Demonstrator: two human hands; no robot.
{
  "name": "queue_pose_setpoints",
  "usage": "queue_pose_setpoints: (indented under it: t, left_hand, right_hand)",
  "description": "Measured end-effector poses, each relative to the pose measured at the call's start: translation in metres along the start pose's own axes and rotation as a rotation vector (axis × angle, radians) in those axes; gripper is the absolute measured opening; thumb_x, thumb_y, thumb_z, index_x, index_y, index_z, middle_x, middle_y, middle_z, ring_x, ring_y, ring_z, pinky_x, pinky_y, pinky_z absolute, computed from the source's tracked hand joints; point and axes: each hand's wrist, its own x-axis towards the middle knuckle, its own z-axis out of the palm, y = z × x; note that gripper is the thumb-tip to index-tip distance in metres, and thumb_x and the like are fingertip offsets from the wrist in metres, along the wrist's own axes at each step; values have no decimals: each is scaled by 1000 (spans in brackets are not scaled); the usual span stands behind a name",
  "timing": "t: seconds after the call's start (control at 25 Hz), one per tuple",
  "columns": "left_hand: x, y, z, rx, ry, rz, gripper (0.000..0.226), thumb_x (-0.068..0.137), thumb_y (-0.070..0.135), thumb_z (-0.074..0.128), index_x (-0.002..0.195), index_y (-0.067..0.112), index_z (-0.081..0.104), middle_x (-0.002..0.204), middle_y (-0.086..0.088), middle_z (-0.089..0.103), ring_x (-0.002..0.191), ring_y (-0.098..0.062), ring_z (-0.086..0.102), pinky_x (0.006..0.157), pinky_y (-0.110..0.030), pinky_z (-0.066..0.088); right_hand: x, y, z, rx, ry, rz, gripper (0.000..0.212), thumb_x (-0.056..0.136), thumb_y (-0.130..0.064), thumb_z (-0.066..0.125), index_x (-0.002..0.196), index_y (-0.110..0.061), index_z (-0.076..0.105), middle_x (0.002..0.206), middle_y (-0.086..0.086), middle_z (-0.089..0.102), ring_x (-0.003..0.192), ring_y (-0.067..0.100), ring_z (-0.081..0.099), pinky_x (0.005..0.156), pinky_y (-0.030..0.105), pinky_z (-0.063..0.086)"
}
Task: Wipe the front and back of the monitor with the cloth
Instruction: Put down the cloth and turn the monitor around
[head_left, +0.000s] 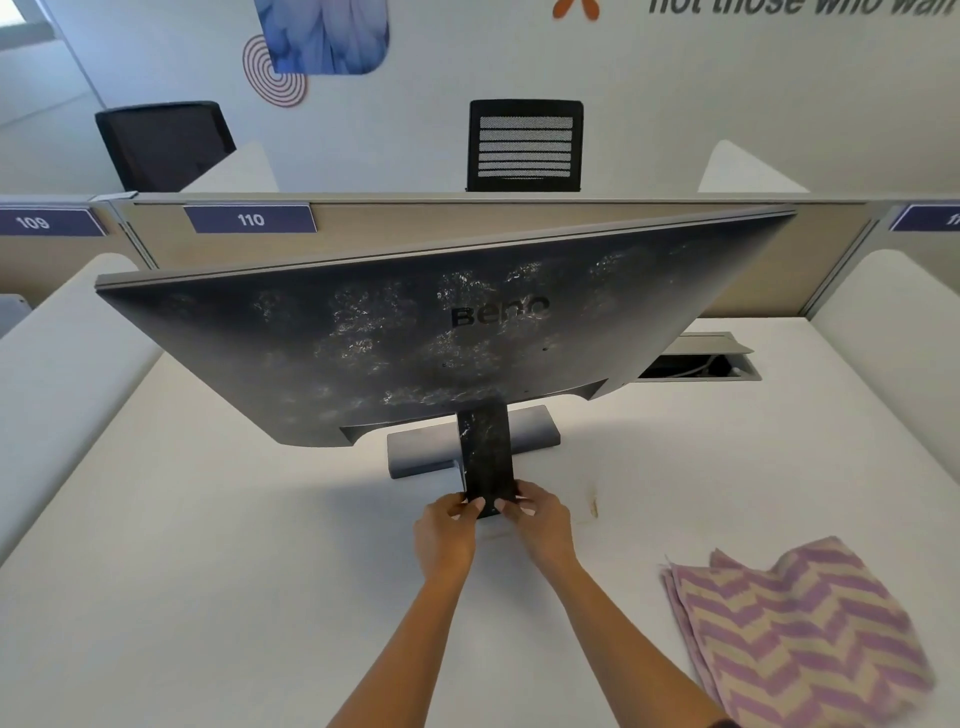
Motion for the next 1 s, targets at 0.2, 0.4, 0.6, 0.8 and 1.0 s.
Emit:
queue_pose_setpoints:
  t: [0.2, 0.4, 0.6, 0.8, 1.0]
  left_hand:
    - [7, 2, -1, 29, 15, 76, 34, 93, 33, 62, 123, 16, 67, 115, -8, 70, 100, -23, 67, 83, -26, 49]
    - [19, -1, -3, 55, -10, 114, 30, 93, 29, 63, 119, 14, 69, 110, -9, 72, 94, -24, 69, 81, -27, 51]
    - [26, -3, -4, 115, -27, 147, 27, 93, 27, 64, 114, 12, 71, 107, -10, 72, 92, -25, 69, 84, -30, 53]
    - [32, -4, -7, 205, -72, 185, 30, 93, 31, 62, 116, 14, 71, 111, -10, 71, 95, -24, 69, 86, -30, 53]
    - [22, 0, -12, 170, -96, 177, 35, 93, 36, 61, 120, 15, 68, 118, -8, 69, 104, -24, 65, 90, -29, 49]
  right_hand:
    - [13, -6, -3, -104, -57, -58, 49, 92, -29, 67, 136, -11, 53, 132, 8, 59, 110, 23, 60, 89, 22, 44]
    - [30, -6, -4, -199, -80, -52, 46, 90, -38, 68, 124, -9, 56, 123, 7, 59, 94, 14, 54, 74, 14, 40]
    - [35, -3, -1, -281, -79, -58, 45, 89, -43, 66, 117, -9, 57, 117, 8, 62, 97, 19, 59, 83, 22, 46]
    - [32, -5, 3, -314, -60, -50, 48, 90, -48, 63, 120, -10, 56, 118, 6, 64, 105, 22, 63, 91, 27, 49]
    - [12, 4, 1, -161, -36, -56, 57, 89, -40, 68, 136, -15, 48, 136, 5, 55, 120, 25, 57, 103, 34, 46]
